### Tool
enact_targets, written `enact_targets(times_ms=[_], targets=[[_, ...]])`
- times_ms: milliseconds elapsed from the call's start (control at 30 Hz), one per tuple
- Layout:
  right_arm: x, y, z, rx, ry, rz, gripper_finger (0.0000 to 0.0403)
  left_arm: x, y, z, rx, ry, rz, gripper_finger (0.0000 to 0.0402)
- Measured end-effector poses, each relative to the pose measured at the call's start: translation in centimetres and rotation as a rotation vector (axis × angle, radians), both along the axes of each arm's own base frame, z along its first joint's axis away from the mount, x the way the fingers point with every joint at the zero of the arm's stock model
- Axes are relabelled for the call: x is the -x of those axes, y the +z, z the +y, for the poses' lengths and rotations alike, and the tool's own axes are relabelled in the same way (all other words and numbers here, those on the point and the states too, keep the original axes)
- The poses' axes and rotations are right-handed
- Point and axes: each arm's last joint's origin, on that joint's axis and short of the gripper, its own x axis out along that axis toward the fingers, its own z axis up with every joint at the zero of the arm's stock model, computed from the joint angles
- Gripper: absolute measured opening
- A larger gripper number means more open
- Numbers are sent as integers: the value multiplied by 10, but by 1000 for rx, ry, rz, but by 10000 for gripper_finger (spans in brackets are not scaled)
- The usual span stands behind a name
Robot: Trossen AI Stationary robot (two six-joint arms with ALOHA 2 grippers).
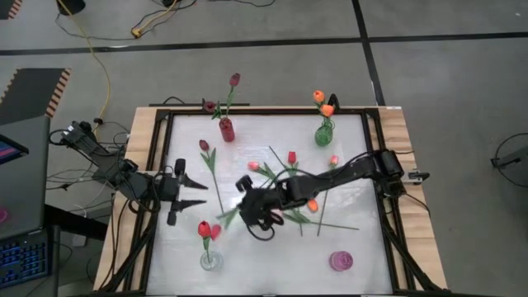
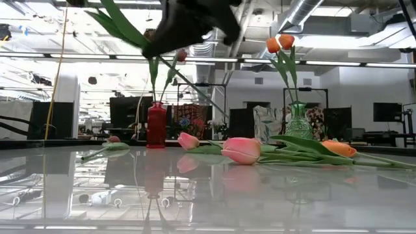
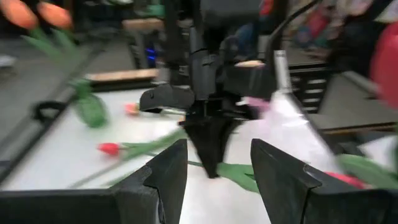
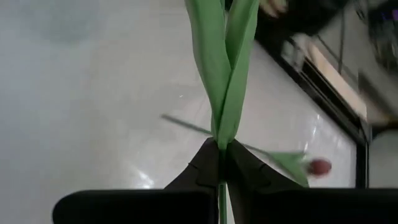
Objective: Sort flowers into vase by color
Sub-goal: Put the red flower into the transparent vase
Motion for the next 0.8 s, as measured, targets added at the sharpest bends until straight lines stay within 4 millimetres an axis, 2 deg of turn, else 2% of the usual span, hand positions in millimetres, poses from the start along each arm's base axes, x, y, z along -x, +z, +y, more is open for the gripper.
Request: enact_targets(times_ms=[167,333,567,800], targets=[[-8,12,-23,-162,-175,-50,41,0,1,4,-94,101,-19,164],[-12,17,-37,-220,-246,-84,41,2,2,6,-120,110,-28,164],[-15,31,-36,-245,-225,-196,41,12,10,14,-101,139,-79,164],[-9,59,-43,-276,-227,-311,41,32,21,28,-62,157,-161,164]])
